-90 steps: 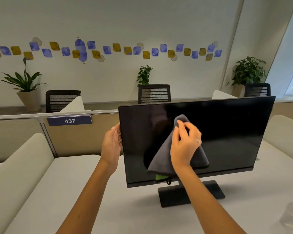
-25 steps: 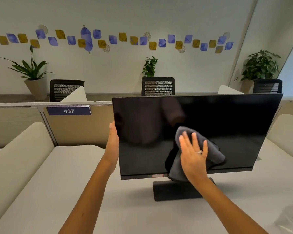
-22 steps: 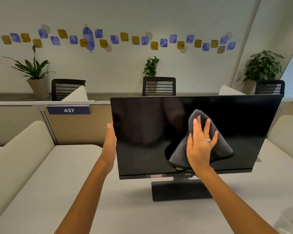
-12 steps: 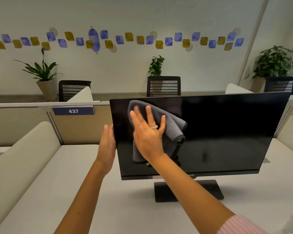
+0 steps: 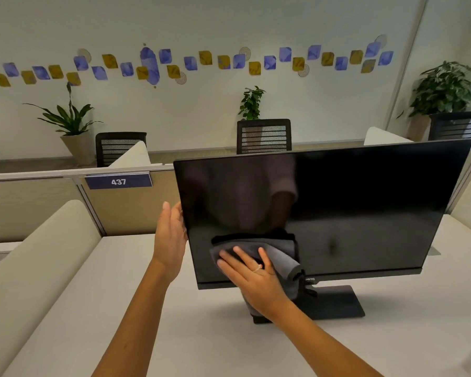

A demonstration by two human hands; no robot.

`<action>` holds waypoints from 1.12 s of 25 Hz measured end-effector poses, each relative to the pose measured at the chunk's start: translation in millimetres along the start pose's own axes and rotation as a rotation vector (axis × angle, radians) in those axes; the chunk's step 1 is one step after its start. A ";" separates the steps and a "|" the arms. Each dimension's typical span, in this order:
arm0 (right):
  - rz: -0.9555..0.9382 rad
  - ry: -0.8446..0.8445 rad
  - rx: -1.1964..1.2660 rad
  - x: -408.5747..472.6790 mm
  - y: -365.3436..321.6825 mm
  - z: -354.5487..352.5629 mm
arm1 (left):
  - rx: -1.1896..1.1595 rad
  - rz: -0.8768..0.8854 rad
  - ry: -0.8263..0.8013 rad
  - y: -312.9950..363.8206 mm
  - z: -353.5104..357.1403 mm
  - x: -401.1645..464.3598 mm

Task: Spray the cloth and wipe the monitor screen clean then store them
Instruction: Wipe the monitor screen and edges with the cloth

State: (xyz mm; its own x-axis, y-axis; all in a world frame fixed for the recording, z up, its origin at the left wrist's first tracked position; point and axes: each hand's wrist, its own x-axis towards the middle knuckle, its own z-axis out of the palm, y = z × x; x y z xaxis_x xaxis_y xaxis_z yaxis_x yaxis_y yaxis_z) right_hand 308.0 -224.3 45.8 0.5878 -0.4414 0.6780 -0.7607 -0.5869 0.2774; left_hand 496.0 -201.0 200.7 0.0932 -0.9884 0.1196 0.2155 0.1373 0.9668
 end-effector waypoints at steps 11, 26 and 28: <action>0.714 0.345 -0.030 30.0 103.0 -72.5 | 0.003 -0.028 0.076 -6.6 4.1 5.7; 0.013 0.156 0.153 115.3 -6.0 -40.4 | -0.088 0.061 0.066 -4.9 0.0 -2.4; -0.081 0.058 0.102 86.4 -10.2 -26.5 | -0.025 0.078 0.116 -7.4 4.6 -2.1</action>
State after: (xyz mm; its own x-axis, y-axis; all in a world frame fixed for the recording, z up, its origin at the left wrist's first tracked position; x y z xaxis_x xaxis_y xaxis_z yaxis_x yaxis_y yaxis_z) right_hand 359.3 -238.5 119.7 0.6270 -0.3518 0.6951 -0.6776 -0.6864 0.2638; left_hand 489.8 -200.2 194.3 0.2220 -0.9609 0.1655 0.2273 0.2161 0.9496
